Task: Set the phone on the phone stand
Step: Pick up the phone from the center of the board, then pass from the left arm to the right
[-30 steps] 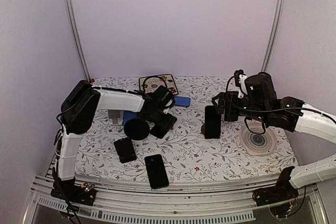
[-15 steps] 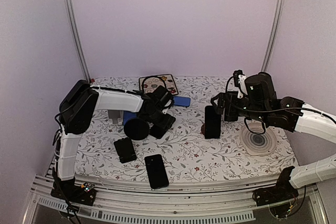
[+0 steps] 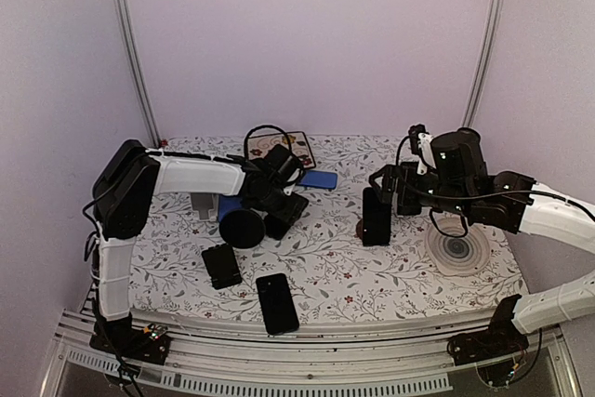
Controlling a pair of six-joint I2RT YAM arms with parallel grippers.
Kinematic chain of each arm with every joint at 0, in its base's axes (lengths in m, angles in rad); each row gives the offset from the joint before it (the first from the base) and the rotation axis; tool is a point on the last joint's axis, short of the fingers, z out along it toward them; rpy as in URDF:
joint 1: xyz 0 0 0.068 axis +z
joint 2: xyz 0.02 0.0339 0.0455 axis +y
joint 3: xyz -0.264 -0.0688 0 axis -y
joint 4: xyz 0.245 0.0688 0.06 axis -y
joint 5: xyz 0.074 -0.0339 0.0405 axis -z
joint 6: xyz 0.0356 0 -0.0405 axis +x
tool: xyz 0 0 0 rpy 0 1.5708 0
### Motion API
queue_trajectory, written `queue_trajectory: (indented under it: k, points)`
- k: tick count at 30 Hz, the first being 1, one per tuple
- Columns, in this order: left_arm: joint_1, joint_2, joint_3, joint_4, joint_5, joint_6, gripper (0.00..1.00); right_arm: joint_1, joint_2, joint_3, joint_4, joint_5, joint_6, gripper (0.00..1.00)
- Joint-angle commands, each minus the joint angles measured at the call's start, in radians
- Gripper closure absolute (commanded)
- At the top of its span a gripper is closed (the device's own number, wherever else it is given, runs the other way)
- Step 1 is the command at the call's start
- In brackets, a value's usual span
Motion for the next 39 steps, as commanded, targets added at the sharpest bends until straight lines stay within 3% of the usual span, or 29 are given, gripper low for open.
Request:
queue_trajectory:
  k: [1, 11, 27, 39]
  points:
    - [-0.006, -0.068, -0.019, 0.051, -0.015, 0.023, 0.45, -0.003, 0.022, 0.03, 0.031, -0.035, -0.001, 0.01]
    - [-0.021, -0.136, -0.081, 0.129, -0.009, 0.046, 0.45, 0.031, 0.103, 0.111, 0.061, -0.059, -0.017, 0.01]
    - [-0.034, -0.298, -0.22, 0.311, 0.049, 0.092, 0.46, 0.033, 0.365, 0.306, 0.126, -0.216, -0.042, 0.01]
    - [-0.08, -0.412, -0.324, 0.456, 0.096, 0.142, 0.46, -0.081, 0.508, 0.334, 0.242, -0.521, 0.053, 0.04]
